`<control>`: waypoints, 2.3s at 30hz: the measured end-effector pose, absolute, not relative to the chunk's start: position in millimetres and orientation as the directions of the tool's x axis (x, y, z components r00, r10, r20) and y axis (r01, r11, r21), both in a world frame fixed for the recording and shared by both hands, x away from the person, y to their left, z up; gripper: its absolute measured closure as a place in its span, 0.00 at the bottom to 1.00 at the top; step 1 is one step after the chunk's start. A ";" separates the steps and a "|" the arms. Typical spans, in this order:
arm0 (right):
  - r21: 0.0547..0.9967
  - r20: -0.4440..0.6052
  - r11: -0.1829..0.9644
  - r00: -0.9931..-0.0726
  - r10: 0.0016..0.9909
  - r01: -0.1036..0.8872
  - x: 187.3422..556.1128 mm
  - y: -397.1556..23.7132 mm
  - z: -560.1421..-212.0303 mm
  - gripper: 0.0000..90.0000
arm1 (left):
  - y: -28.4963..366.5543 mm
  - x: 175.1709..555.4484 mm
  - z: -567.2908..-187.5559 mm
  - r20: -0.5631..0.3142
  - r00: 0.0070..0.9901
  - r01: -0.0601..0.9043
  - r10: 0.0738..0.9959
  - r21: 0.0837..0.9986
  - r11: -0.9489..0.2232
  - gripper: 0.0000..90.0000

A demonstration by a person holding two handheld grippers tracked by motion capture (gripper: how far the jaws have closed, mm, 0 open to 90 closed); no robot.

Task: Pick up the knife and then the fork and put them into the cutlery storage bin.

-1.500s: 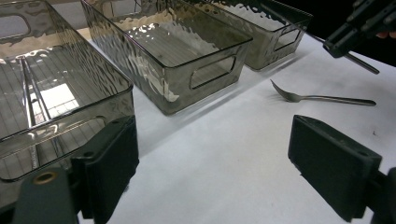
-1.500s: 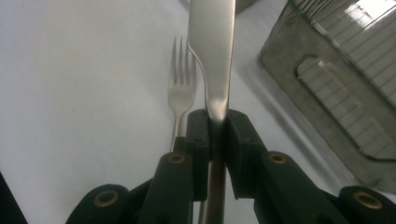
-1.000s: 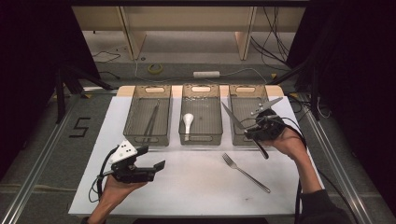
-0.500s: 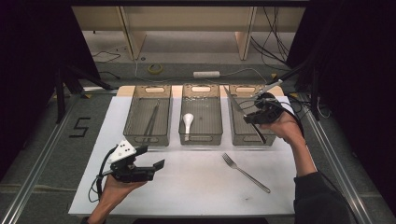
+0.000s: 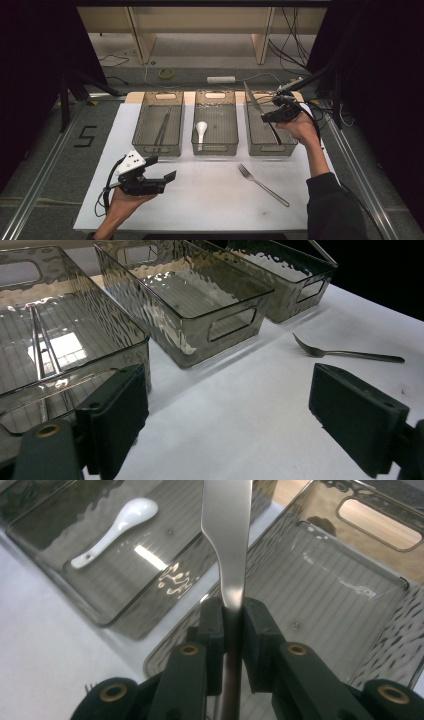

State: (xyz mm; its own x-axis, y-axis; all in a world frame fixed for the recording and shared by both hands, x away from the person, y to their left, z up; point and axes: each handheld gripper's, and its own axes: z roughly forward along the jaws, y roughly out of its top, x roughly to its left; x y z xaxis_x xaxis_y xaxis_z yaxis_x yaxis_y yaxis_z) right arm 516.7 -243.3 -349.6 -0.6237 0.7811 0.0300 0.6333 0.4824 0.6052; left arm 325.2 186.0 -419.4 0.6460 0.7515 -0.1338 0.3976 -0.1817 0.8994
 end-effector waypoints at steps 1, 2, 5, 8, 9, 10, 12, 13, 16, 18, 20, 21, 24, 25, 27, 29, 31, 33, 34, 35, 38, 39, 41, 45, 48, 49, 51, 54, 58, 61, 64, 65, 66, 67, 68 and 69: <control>0.607 0.027 0.476 -0.615 0.788 0.636 518.9 -244.4 -351.0 0.90 | 186.0 325.2 -419.4 -0.133 0.646 0.398 0.752 0.899 -0.183 0.17; 0.607 0.027 0.476 -0.615 0.788 0.636 518.9 -244.4 -351.0 0.90 | 186.0 325.2 -419.3 -0.133 0.646 0.398 0.752 0.899 -0.184 0.17; 0.603 0.028 0.444 -0.574 0.819 0.663 527.5 -249.0 -356.9 0.90 | 185.6 324.9 -419.3 -0.131 0.647 0.396 0.751 0.900 -0.184 0.17; 0.608 0.029 0.423 -0.551 0.834 0.672 532.0 -251.8 -359.2 0.90 | 185.7 325.0 -419.3 -0.131 0.647 0.396 0.751 0.899 -0.184 0.17; 0.612 0.031 0.414 -0.544 0.838 0.674 533.0 -252.6 -359.7 0.90 | 185.6 325.0 -419.3 -0.131 0.648 0.396 0.751 0.899 -0.185 0.17; 0.613 0.035 0.408 -0.539 0.842 0.677 533.7 -253.3 -360.2 0.90 | 185.5 325.1 -419.5 -0.132 0.648 0.397 0.750 0.899 -0.184 0.17; 0.613 0.029 0.408 -0.535 0.845 0.677 534.8 -253.9 -362.6 0.90 | 185.5 325.0 -419.3 -0.130 0.647 0.396 0.751 0.900 -0.185 0.17; 0.611 0.032 0.401 -0.527 0.850 0.683 535.1 -253.8 -364.0 0.90 | 185.6 325.0 -419.2 -0.128 0.649 0.394 0.750 0.900 -0.187 0.17; 0.614 0.039 0.382 -0.510 0.859 0.690 537.3 -255.7 -369.2 0.90 | 185.1 324.7 -419.5 -0.128 0.648 0.394 0.750 0.900 -0.187 0.17; 0.610 0.032 0.380 -0.501 0.865 0.695 538.1 -255.4 -373.8 0.90 | 184.9 324.7 -419.4 -0.130 0.649 0.394 0.750 0.900 -0.185 0.17; 0.603 0.034 0.379 -0.498 0.867 0.702 538.5 -254.7 -379.2 0.90 | 185.0 324.8 -419.6 -0.130 0.648 0.395 0.750 0.900 -0.186 0.17; 0.603 0.034 0.379 -0.498 0.867 0.702 538.5 -254.7 -379.2 0.90 | 185.2 324.8 -419.6 -0.131 0.647 0.396 0.751 0.899 -0.185 0.17; 0.595 0.044 0.369 -0.487 0.872 0.714 538.0 -254.7 -390.7 0.90 | 185.6 324.8 -419.5 -0.131 0.646 0.395 0.752 0.900 -0.183 0.17; 0.592 0.045 0.369 -0.486 0.873 0.717 538.0 -254.6 -393.4 0.90 | 185.4 324.7 -419.5 -0.132 0.646 0.397 0.752 0.900 -0.183 0.17; 0.588 0.044 0.373 -0.489 0.871 0.718 538.2 -254.7 -398.7 0.90 | 185.3 324.9 -419.5 -0.131 0.647 0.396 0.751 0.899 -0.184 0.17; 0.585 0.052 0.368 -0.486 0.872 0.723 538.0 -254.9 -402.9 0.90 | 185.1 325.1 -419.8 -0.130 0.647 0.397 0.751 0.899 -0.186 0.17; 0.580 0.056 0.364 -0.481 0.875 0.729 537.9 -254.7 -405.8 0.90 | 185.2 325.0 -419.8 -0.130 0.647 0.396 0.752 0.899 -0.185 0.17; 0.578 0.058 0.363 -0.481 0.875 0.731 537.6 -254.3 -406.6 0.90 | 185.2 324.8 -419.6 -0.131 0.646 0.395 0.752 0.900 -0.183 0.17; 0.576 0.059 0.361 -0.477 0.877 0.734 537.2 -253.6 -407.3 0.90 | 185.2 324.7 -419.7 -0.131 0.645 0.396 0.753 0.900 -0.183 0.17; 0.574 0.062 0.359 -0.477 0.877 0.736 536.9 -252.5 -409.0 0.90 | 185.3 324.8 -419.6 -0.131 0.645 0.397 0.753 0.899 -0.183 0.17; 0.571 0.060 0.360 -0.475 0.878 0.738 537.2 -251.0 -410.9 0.90 | 185.1 324.8 -419.7 -0.129 0.647 0.394 0.752 0.900 -0.185 0.17; 0.570 0.059 0.358 -0.472 0.880 0.739 537.4 -250.6 -411.1 0.90 | 185.0 324.8 -419.7 -0.128 0.647 0.395 0.752 0.900 -0.186 0.17; 0.572 0.056 0.358 -0.470 0.881 0.738 537.7 -250.5 -411.1 0.90 | 185.1 324.8 -419.7 -0.129 0.647 0.395 0.752 0.900 -0.185 0.17; 0.572 0.028 0.362 -0.458 0.888 0.736 539.1 -250.4 -412.3 0.90 | 185.2 324.7 -419.7 -0.131 0.646 0.395 0.752 0.900 -0.182 0.17; 0.568 0.027 0.363 -0.458 0.888 0.739 539.8 -251.1 -413.3 0.90 | 185.1 324.8 -419.7 -0.130 0.647 0.395 0.751 0.900 -0.184 0.17; 0.567 0.021 0.363 -0.453 0.891 0.739 540.2 -251.1 -413.8 0.90 | 185.0 324.9 -419.8 -0.130 0.647 0.395 0.751 0.900 -0.184 0.17; 0.566 0.020 0.362 -0.452 0.892 0.740 540.5 -251.1 -414.4 0.90 | 185.0 324.9 -419.8 -0.130 0.647 0.395 0.751 0.900 -0.185 0.17; 0.553 0.019 0.372 -0.457 0.889 0.746 541.0 -250.2 -417.6 0.90 | 184.9 324.8 -419.8 -0.129 0.648 0.395 0.751 0.900 -0.186 0.17; 0.544 0.018 0.373 -0.455 0.891 0.752 541.0 -248.7 -420.9 0.90 | 184.9 324.7 -419.8 -0.130 0.648 0.396 0.750 0.899 -0.187 0.17; 0.542 0.026 0.365 -0.449 0.893 0.757 540.8 -247.9 -422.8 0.89 | 184.9 324.7 -419.7 -0.128 0.649 0.394 0.750 0.900 -0.187 0.17; 0.525 0.016 0.369 -0.442 0.897 0.767 540.9 -246.6 -425.4 0.88 | 184.8 324.7 -419.8 -0.128 0.649 0.395 0.750 0.899 -0.188 0.17; 0.521 0.013 0.366 -0.436 0.900 0.771 541.0 -246.3 -426.5 0.87 | 184.8 324.6 -419.6 -0.127 0.649 0.394 0.750 0.899 -0.189 0.17; 0.534 0.026 0.354 -0.433 0.901 0.768 540.7 -246.8 -426.6 0.83 | 184.8 324.6 -419.7 -0.126 0.649 0.394 0.750 0.900 -0.190 0.17; 0.552 0.053 0.333 -0.430 0.901 0.764 540.6 -247.6 -425.4 0.81 | 184.7 324.5 -419.7 -0.127 0.649 0.395 0.750 0.899 -0.189 0.17; 0.552 0.053 0.333 -0.430 0.901 0.764 540.6 -247.6 -425.4 0.81 | 184.7 324.6 -419.8 -0.127 0.649 0.395 0.750 0.899 -0.190 0.17; 0.562 0.070 0.318 -0.427 0.902 0.764 540.0 -247.5 -420.9 0.72 | 184.7 324.7 -419.8 -0.128 0.649 0.396 0.750 0.899 -0.189 0.17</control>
State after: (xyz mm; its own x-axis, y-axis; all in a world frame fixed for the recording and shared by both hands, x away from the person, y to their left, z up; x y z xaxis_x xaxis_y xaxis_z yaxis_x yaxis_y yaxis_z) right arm 540.0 -247.5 -420.9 -0.4266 0.9017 0.0700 0.7637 0.3176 0.5621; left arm 324.7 184.7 -419.8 0.6489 0.7500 -0.1280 0.3957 -0.1889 0.8988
